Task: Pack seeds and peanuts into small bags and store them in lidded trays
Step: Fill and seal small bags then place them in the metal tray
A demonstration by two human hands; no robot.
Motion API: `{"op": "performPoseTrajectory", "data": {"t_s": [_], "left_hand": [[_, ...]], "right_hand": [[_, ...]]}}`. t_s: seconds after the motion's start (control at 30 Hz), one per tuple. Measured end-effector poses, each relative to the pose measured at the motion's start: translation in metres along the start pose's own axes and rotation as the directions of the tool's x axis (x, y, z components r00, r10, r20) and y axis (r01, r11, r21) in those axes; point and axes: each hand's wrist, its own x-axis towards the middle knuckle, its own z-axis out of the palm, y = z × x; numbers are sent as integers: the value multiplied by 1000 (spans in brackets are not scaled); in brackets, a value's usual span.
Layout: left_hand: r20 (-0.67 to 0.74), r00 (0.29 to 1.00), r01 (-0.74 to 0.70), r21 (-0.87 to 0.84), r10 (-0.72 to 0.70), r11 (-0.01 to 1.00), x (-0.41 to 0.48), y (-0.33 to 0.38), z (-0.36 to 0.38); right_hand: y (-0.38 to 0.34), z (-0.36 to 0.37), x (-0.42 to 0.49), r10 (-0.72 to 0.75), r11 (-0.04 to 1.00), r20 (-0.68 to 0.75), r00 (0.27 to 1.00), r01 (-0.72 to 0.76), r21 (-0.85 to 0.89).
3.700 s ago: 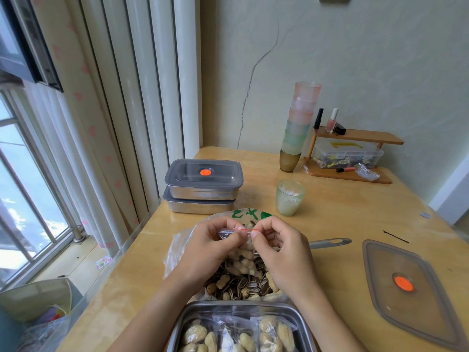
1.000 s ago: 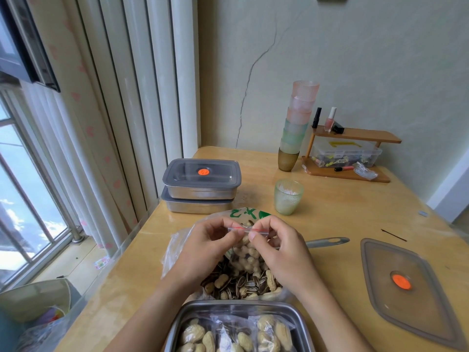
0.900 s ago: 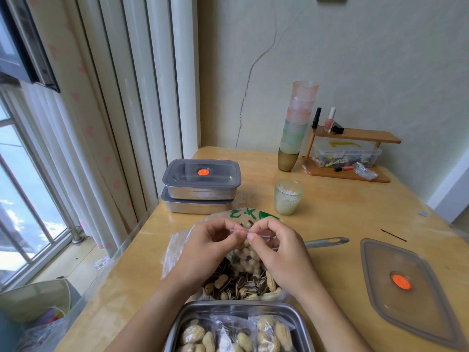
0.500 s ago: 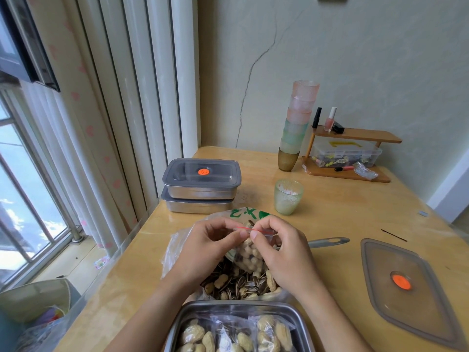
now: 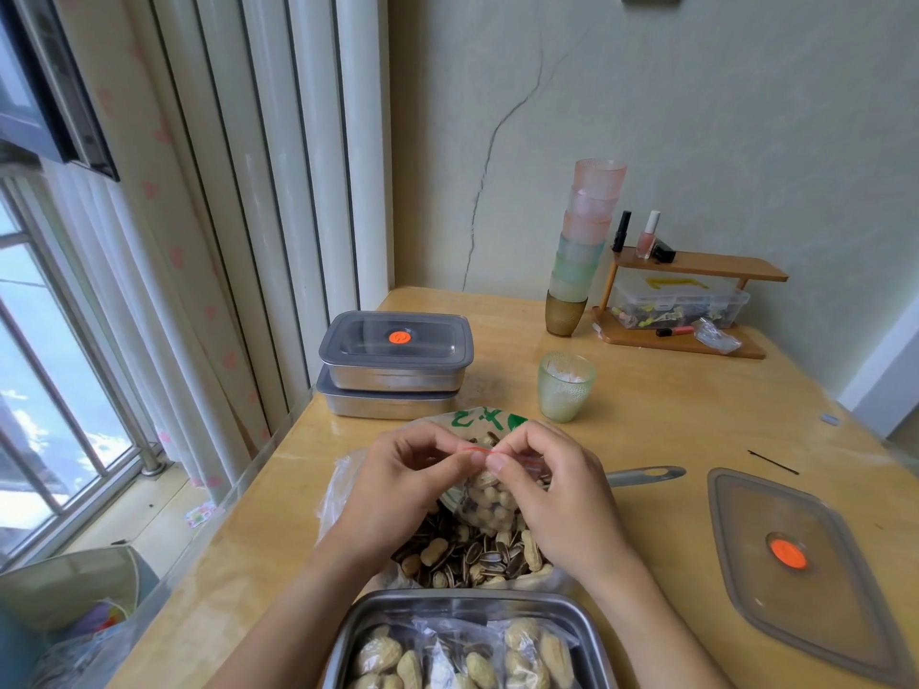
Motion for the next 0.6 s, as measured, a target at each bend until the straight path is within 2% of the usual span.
{"op": "performPoseTrajectory", "data": {"t_s": [0.17, 0.27, 0.37, 0.47, 0.6], "left_hand": [[-6, 1000, -19, 11, 19, 1000, 1, -2, 0], [-13, 1000, -15, -3, 15, 1000, 0, -2, 0], [-28, 1000, -3, 9, 3, 1000, 2, -2, -3], [32, 999, -9, 77, 7, 997, -1, 0, -1], [157, 988, -7, 15, 5, 1000, -2, 0, -2]], "right_hand": [[-1, -2, 0, 86, 996, -51, 995, -85, 20], [1, -6, 1, 165, 982, 14, 986, -166, 86], [7, -13, 4, 165, 983, 56, 985, -169, 67], [8, -11, 3, 130, 991, 24, 991, -130, 30], [12, -7, 4, 138, 988, -20, 990, -137, 70]]}}
